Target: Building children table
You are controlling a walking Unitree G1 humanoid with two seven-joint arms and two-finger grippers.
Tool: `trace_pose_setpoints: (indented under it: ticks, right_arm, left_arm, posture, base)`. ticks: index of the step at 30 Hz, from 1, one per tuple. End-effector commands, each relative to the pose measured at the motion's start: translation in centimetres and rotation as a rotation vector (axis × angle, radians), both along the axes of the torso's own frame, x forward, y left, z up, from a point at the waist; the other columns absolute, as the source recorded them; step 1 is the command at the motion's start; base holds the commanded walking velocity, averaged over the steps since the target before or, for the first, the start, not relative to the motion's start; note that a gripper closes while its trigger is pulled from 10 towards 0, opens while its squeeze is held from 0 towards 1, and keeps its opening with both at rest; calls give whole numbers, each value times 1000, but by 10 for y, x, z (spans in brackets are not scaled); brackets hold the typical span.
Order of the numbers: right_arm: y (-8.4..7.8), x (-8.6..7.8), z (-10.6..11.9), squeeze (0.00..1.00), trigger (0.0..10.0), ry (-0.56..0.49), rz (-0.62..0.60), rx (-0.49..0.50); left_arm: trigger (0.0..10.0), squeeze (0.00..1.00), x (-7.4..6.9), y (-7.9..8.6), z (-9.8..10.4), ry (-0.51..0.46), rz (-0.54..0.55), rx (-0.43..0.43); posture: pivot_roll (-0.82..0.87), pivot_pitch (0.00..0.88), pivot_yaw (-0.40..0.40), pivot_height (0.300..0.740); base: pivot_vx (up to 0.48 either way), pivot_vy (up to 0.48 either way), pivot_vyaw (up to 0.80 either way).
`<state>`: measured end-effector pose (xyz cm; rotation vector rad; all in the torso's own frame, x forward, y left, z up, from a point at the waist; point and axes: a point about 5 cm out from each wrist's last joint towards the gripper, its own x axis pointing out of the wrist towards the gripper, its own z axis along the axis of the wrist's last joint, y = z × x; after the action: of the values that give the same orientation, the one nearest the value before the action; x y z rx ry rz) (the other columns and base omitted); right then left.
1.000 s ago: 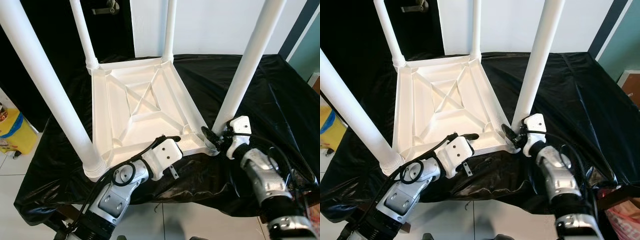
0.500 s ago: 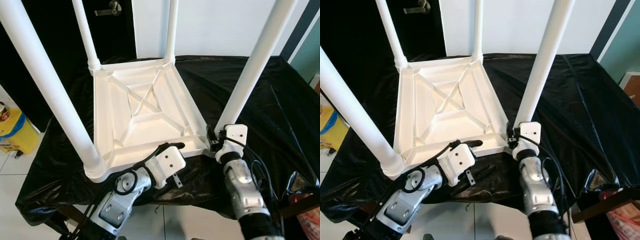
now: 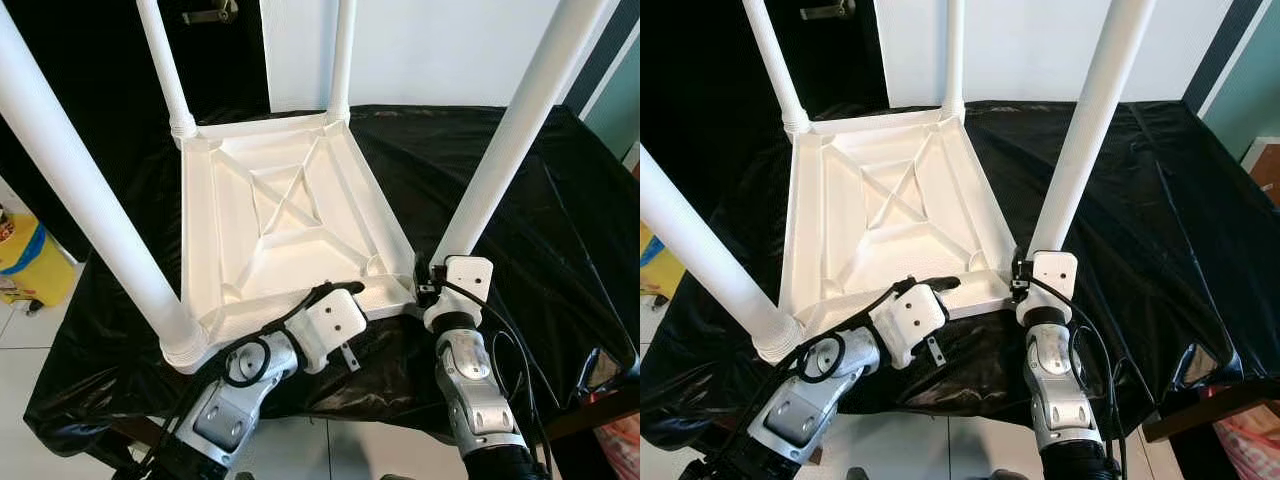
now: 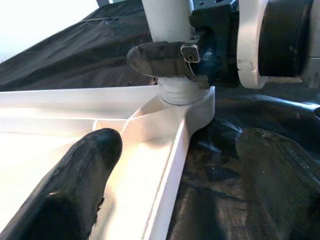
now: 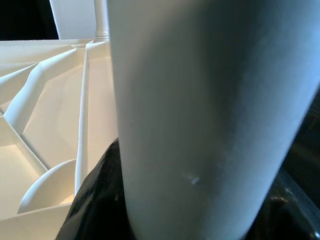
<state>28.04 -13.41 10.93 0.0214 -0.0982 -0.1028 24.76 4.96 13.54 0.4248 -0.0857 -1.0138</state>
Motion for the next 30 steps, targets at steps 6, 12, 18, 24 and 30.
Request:
trace_pose_setpoints:
  ticks: [6, 12, 18, 24, 30]
  right_arm:
    - [-4, 3, -8, 1000, 10000, 51, 6, -26]
    - [-12, 2, 4, 1000, 10000, -16, 143, -67]
    - [-19, 0, 7, 220, 10000, -26, 328, -89]
    - [-26, 5, 11, 0, 10000, -23, 515, -126]
    - [-31, 13, 14, 0, 10000, 8, 645, -167]
  left_arm:
    - [10000, 0, 8, -1, -3, -22, 30, 10]
    - [10000, 0, 16, 0, 3, -126, 74, 50]
    - [10000, 0, 18, 11, 3, -175, 135, 78]
    - [10000, 0, 17, 12, 4, -174, 162, 57]
    - [10000, 0, 11, 14, 1, -91, 122, 33]
  posture:
    - [-49, 44, -26, 740]
    - [-8, 24, -25, 740]
    - [15, 35, -38, 740]
    - [48, 38, -42, 740]
    - [73, 45, -55, 740]
  base:
    - [0, 0, 0]
    - [0, 0, 0]
    - [0, 0, 0]
    - [0, 0, 0]
    - [0, 0, 0]
